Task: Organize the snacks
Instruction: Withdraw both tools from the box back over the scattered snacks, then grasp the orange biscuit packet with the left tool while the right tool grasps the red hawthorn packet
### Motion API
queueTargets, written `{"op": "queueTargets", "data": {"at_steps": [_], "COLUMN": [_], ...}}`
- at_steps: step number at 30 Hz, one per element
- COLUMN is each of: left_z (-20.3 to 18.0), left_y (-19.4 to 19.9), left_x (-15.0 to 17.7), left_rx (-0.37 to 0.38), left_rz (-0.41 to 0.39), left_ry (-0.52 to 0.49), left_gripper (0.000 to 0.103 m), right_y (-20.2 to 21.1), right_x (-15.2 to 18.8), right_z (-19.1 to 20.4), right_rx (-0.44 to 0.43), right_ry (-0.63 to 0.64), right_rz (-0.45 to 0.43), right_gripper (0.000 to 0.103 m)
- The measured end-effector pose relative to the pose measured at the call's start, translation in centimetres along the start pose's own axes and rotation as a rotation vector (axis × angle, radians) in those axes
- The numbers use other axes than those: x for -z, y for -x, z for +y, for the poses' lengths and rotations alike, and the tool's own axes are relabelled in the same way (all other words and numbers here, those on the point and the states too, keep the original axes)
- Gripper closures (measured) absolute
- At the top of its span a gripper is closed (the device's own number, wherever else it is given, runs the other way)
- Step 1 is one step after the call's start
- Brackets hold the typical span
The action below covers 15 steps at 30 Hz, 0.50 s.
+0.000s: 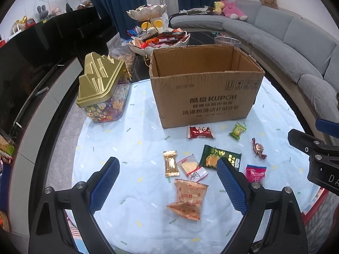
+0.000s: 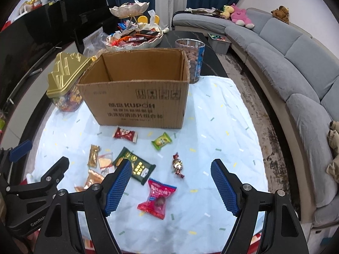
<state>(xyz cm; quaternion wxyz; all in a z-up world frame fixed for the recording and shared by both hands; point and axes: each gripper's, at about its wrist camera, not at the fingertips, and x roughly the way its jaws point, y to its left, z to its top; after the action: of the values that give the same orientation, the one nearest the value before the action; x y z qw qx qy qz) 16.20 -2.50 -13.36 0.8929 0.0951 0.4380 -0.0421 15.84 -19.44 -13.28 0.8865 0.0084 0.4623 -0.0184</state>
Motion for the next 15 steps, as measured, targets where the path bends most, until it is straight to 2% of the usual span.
{"op": "queueTargets", "data": {"at_steps": [15], "left_z": [-0.6], "left_y": [-1.9], "left_x": [3.4], "left_rx": [0.042], "left_rz": [0.026], "left_ry": [-0.021], "left_gripper": [0.009], "right_y": [-2.5], "right_x": [2.5], "right_z": [0.5], "right_rx": [-0.015], "right_ry": [0.017], "right_rz": [0.066], "right_gripper": [0.025]}}
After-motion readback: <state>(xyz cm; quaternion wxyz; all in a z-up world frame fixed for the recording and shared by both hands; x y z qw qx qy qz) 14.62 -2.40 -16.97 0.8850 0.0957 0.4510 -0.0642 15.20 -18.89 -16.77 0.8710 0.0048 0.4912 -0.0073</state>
